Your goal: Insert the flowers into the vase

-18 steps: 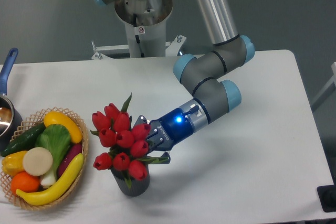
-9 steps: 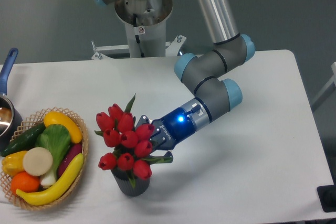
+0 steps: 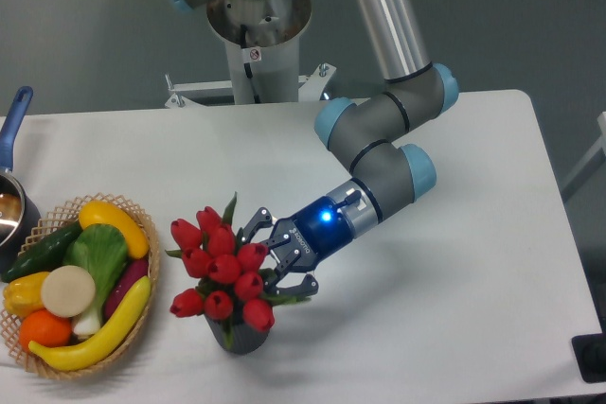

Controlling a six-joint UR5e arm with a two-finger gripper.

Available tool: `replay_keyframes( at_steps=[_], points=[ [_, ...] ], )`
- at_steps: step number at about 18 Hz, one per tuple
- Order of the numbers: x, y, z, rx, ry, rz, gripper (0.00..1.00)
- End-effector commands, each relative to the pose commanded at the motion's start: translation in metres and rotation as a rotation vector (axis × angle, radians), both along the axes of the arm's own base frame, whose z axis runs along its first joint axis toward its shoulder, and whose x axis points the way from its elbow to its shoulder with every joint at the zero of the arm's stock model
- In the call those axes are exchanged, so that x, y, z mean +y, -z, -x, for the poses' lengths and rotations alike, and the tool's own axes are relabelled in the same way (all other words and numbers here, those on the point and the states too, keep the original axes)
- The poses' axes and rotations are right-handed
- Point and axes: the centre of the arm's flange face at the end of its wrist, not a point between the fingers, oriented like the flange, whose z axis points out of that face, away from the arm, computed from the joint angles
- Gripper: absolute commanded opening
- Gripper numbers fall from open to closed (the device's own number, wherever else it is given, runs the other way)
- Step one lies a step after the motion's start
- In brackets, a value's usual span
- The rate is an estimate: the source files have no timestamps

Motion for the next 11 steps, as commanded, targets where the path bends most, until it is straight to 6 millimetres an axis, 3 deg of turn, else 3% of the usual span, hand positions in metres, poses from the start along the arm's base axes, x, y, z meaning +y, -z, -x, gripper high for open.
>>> replay_keyframes(
  at_steps=[3,4,11],
  points=[
    [0.000,0.001,0.000,0.026,0.001,-0.016,0.95],
    [0.000,0.001,0.000,0.026,0.001,-0.016,1.00],
    [-0.011,-0.010,0.009,0.066,-0.021,-0.036,1.00]
  ],
)
